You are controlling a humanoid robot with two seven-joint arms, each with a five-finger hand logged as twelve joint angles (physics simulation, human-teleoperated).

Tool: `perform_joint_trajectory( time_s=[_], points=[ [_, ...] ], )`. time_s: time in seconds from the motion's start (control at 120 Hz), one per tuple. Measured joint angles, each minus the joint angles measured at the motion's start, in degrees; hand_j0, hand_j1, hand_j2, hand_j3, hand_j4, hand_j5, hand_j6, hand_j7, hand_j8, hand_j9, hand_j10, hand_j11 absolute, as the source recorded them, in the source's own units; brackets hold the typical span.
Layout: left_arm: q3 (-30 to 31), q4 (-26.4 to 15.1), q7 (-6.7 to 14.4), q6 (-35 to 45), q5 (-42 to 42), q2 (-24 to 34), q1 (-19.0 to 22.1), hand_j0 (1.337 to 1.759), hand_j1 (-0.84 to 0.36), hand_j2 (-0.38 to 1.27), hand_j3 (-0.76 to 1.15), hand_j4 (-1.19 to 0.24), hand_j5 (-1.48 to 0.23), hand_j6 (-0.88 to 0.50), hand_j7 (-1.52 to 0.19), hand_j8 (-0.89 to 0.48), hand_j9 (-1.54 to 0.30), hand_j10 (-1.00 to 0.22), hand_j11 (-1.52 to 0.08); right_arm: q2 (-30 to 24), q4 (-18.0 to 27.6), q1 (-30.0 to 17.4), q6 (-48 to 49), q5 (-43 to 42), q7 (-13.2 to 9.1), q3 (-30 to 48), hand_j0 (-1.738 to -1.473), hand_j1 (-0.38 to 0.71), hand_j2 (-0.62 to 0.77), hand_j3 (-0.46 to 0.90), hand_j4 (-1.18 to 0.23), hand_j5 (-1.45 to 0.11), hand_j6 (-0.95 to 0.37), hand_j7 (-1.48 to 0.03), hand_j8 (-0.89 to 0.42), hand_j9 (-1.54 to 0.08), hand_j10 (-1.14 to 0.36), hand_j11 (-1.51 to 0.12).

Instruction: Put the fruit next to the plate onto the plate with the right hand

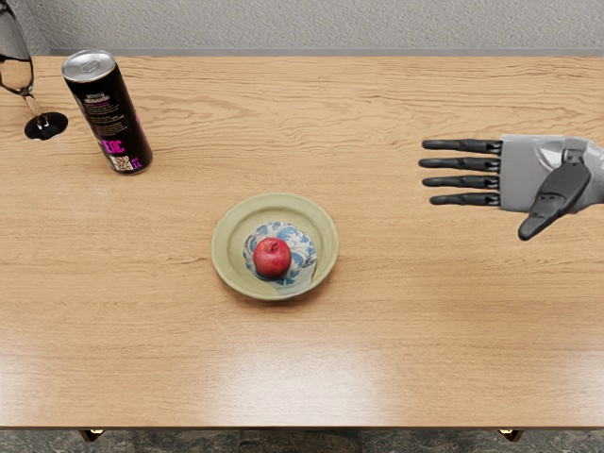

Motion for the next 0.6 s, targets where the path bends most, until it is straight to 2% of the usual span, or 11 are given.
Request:
perform_joint_trajectory(
  time_s=[0.6],
  points=[
    [-0.08, 0.08, 0.0, 0.0, 0.0, 0.0, 0.0, 1.658, 0.34, 0.0, 0.0, -0.01, -0.01, -0.01, -0.01, -0.01, -0.01, -0.01, -0.01, -0.55, -0.54, -0.2, 0.01, 0.08, 0.0, -0.34, -1.658, -0.35, 0.0, 0.0, 0.0, 0.0, 0.0, 0.0, 0.0, 0.0, 0.0, 0.0]
  ],
)
